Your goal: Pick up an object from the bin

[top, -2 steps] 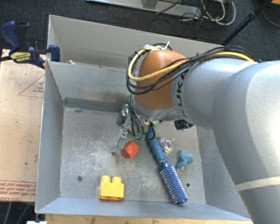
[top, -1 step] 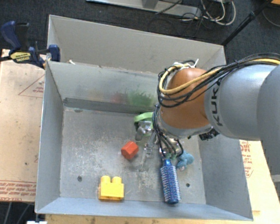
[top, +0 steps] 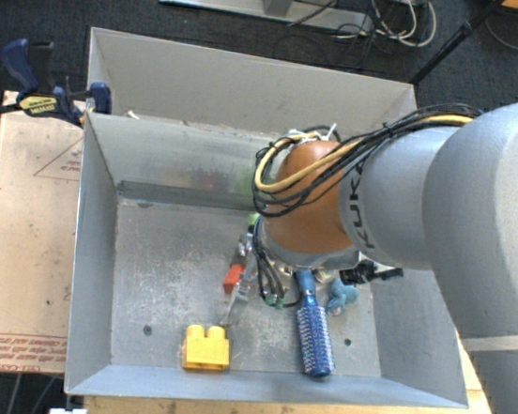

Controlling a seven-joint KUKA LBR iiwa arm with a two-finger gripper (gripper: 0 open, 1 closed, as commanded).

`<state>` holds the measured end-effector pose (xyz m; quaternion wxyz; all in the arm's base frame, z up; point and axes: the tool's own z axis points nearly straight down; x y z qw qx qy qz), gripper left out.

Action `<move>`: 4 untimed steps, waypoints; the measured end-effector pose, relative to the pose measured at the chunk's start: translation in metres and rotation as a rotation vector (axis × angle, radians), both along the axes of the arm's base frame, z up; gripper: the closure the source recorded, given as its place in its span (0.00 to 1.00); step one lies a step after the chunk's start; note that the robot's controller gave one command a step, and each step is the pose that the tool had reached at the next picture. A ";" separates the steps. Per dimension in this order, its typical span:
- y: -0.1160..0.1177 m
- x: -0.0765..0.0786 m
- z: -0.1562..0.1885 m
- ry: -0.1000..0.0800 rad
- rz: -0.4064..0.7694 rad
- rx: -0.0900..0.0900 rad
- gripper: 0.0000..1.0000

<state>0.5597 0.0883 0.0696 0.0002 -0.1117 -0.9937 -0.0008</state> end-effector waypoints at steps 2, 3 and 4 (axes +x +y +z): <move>0.009 0.014 0.001 -0.005 0.069 0.001 0.00; 0.012 -0.049 0.000 0.001 0.535 0.000 0.00; 0.071 -0.069 0.002 -0.015 0.559 0.001 0.00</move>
Offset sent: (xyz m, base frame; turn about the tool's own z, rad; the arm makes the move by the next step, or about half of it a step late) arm -0.0240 -0.0337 0.0029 -0.1082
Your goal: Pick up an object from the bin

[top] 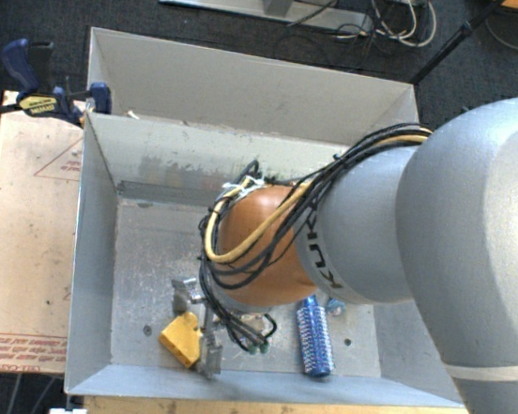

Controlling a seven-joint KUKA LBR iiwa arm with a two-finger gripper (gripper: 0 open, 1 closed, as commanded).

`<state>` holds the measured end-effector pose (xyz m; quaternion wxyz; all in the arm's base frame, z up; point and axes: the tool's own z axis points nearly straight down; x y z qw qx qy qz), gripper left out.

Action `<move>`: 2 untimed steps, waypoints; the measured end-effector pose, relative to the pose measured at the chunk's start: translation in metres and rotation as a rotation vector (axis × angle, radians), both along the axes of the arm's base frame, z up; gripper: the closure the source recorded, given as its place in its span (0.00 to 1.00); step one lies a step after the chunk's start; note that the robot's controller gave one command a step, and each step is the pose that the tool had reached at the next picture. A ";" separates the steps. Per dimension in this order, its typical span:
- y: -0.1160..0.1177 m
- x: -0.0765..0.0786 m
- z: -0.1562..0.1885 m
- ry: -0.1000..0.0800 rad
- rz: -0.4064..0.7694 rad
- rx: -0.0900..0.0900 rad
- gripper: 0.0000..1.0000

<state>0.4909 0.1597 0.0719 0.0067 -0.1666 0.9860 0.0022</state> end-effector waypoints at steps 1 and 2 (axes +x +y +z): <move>-0.004 -0.002 -0.002 0.011 -0.008 -0.004 1.00; -0.004 0.001 -0.001 0.001 -0.010 -0.001 0.00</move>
Offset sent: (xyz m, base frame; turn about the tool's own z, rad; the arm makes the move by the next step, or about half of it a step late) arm 0.0000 0.0000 0.0000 0.0000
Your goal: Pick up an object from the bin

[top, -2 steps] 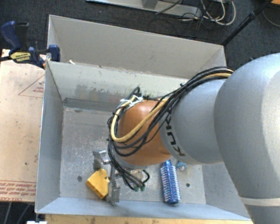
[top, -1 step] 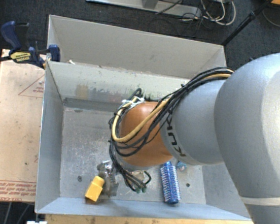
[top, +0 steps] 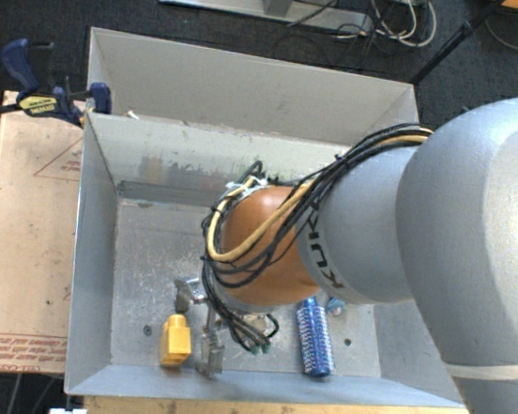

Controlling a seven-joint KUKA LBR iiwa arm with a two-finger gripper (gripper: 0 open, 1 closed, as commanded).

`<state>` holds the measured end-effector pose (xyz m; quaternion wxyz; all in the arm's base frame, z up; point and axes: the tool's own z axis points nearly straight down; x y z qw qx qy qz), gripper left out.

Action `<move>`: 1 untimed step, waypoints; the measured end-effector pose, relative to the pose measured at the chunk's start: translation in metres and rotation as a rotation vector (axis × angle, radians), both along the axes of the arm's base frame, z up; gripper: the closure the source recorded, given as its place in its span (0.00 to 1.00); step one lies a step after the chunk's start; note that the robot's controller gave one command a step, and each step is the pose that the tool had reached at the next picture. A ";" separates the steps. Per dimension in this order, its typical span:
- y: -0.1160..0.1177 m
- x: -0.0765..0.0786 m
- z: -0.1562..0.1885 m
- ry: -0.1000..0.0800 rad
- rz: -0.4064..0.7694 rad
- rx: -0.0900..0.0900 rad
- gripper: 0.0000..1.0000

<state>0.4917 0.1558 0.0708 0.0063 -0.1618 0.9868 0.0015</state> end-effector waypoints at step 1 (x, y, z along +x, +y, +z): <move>0.059 0.009 -0.001 0.009 0.228 -0.003 0.00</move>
Offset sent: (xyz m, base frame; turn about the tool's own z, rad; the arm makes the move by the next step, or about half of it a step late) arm 0.0086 0.0569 -0.0008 -0.2280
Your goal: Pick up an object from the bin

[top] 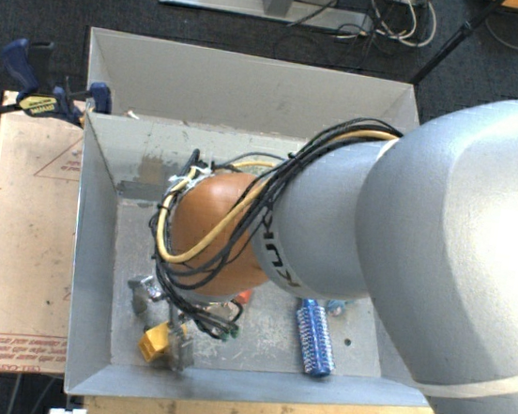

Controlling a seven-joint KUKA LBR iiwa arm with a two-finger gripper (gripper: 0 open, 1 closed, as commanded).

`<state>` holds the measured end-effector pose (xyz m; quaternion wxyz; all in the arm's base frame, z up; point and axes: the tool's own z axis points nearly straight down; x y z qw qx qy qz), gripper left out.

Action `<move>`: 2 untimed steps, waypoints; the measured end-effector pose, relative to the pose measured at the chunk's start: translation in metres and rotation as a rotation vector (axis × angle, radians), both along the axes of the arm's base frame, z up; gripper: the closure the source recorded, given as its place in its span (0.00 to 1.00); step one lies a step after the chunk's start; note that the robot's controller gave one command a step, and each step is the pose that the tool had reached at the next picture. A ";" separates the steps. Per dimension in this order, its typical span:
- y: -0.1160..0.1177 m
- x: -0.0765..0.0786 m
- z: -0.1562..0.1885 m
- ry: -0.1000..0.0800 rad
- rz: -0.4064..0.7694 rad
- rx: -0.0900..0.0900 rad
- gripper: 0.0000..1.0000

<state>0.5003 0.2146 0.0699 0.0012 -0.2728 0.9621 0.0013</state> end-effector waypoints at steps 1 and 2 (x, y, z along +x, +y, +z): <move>-0.002 -0.001 0.001 0.011 -0.001 -0.008 1.00; -0.013 0.045 0.083 -0.011 0.028 0.001 1.00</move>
Offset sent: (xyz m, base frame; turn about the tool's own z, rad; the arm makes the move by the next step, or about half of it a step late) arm 0.0000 0.0000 0.0000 0.0000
